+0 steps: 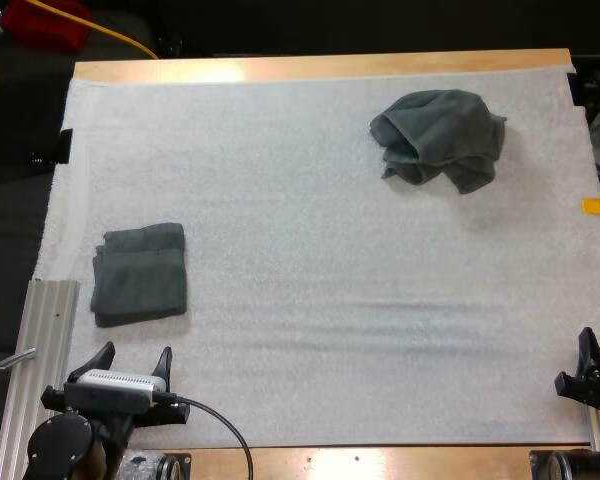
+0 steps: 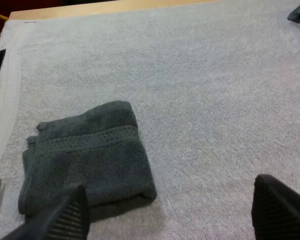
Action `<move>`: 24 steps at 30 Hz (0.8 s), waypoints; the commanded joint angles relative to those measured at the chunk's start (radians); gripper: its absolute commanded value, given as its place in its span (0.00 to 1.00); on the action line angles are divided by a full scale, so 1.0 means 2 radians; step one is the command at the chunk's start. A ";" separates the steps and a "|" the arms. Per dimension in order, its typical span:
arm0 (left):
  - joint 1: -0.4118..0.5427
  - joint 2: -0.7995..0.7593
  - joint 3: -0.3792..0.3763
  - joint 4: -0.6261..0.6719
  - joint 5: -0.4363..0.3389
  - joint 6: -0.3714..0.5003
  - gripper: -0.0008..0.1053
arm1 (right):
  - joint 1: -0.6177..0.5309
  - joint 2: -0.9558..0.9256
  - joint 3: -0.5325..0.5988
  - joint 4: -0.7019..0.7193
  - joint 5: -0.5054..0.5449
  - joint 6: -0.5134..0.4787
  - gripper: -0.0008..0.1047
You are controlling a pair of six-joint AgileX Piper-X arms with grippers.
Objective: Pick towel from pile, fold and stack
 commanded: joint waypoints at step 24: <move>-0.023 0.044 -0.041 -0.025 0.153 0.004 0.62 | 0.001 0.099 -0.070 -0.004 -0.198 -0.015 0.58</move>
